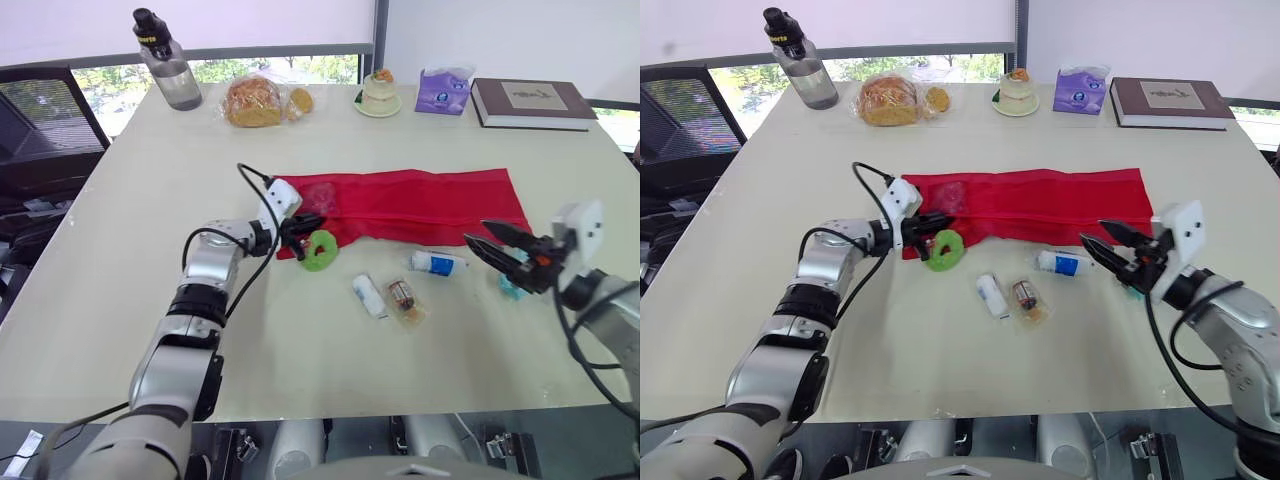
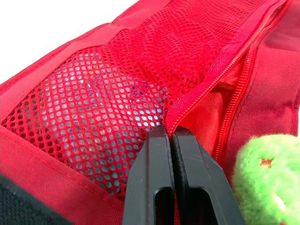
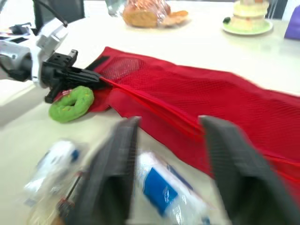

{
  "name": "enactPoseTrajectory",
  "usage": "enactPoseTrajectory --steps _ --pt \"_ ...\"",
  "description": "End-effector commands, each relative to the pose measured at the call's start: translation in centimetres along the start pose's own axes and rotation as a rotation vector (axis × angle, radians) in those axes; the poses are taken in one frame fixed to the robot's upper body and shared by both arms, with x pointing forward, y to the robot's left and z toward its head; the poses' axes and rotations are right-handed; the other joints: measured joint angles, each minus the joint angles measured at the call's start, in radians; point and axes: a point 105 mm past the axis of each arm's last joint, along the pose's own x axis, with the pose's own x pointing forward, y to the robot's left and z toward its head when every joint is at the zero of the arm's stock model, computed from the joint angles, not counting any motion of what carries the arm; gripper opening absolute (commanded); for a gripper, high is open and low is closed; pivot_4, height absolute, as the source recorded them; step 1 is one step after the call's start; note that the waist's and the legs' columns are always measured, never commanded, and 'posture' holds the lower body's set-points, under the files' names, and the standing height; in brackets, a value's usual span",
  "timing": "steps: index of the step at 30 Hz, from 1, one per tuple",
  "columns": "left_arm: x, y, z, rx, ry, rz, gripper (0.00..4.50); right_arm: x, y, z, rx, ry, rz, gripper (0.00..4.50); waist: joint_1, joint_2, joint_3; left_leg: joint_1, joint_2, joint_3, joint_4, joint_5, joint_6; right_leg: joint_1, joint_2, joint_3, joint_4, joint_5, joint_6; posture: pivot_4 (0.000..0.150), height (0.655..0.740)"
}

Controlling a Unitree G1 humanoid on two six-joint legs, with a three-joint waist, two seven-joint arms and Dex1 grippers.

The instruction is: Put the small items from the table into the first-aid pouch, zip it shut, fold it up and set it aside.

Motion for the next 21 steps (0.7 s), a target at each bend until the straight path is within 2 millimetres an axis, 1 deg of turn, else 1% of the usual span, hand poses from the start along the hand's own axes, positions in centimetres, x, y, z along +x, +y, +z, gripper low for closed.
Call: enactPoseTrajectory --steps 1,2,4,7,9,13,16,17,18,20,21 --pt "-2.0 1.1 0.3 0.008 0.001 0.057 0.00 -2.0 1.0 2.7 -0.058 -0.076 0.058 4.36 -0.001 0.000 0.000 0.000 0.000 0.000 0.000 0.000 0.000 0.000 0.000 0.000 0.000 0.000 0.000 0.150 0.7400" --pt "-2.4 1.3 0.1 0.004 0.008 0.069 0.00 -2.5 1.3 2.9 -0.056 -0.074 0.074 4.44 -0.001 0.000 0.000 0.000 0.000 0.000 0.000 0.000 0.000 0.000 0.000 0.000 0.000 0.000 0.000 0.150 0.7400" --pt "-3.1 1.7 -0.1 -0.001 0.018 0.092 0.00 -3.5 2.0 3.3 -0.051 -0.078 0.108 4.44 0.001 0.000 0.000 0.000 0.000 0.000 0.000 0.000 0.000 0.000 0.000 0.000 0.000 0.000 0.000 0.150 0.7400" --pt "-3.7 1.9 -0.1 0.008 0.026 0.106 0.00 -4.5 2.5 4.0 -0.026 -0.100 0.128 4.44 0.000 -0.001 0.000 0.000 0.000 0.000 0.000 0.000 0.000 0.000 0.000 0.000 0.000 0.000 0.000 0.150 0.7400" --pt "-4.1 2.0 -0.2 0.022 0.036 0.115 0.00 -5.3 2.6 4.3 -0.028 -0.091 0.137 4.44 0.002 -0.001 0.001 0.000 0.000 0.000 0.001 0.000 0.000 0.001 0.000 0.000 0.000 0.000 0.000 0.150 0.7400" --pt "-4.5 2.1 -0.1 0.011 0.037 0.125 0.00 -6.2 2.3 4.4 -0.054 -0.056 0.117 4.44 0.005 -0.002 0.001 0.001 0.000 0.000 0.001 0.000 0.000 0.002 0.000 0.000 -0.001 0.000 0.000 0.150 0.7400" --pt "-4.5 1.7 0.6 0.002 0.019 0.086 0.89 -6.2 2.2 3.8 -0.082 -0.024 0.112 4.50 0.013 -0.002 0.001 0.001 0.000 0.000 0.001 0.000 0.000 0.002 0.000 0.000 -0.001 0.000 0.000 0.150 0.7400" --pt "-4.5 1.5 0.8 0.008 0.017 0.066 1.41 -6.2 2.2 3.7 -0.087 -0.018 0.114 4.50 0.015 -0.002 0.001 0.001 0.000 0.000 0.001 0.000 0.000 0.002 0.000 0.000 0.000 0.000 0.000 0.150 0.7400" --pt "-4.6 1.4 1.2 0.029 0.016 0.046 1.78 -6.1 2.3 3.6 -0.090 -0.015 0.116 4.50 0.017 -0.002 0.001 0.001 0.000 0.000 0.001 0.000 0.000 0.002 0.000 0.000 -0.001 0.000 0.000 0.150 0.7400" --pt "-5.0 2.0 2.1 0.085 0.021 0.049 2.92 -6.1 2.4 3.4 -0.099 -0.010 0.120 4.50 0.019 -0.002 0.001 0.001 0.000 0.000 0.001 0.000 0.000 0.002 0.000 0.000 -0.001 0.000 0.000 0.150 0.7400" --pt "-5.3 2.5 2.6 0.103 0.027 0.055 3.24 -6.0 2.5 3.4 -0.106 -0.008 0.120 4.50 0.020 -0.003 0.001 0.001 0.000 0.000 0.001 0.000 0.000 0.002 0.000 0.000 -0.001 0.000 0.000 0.150 0.7400"
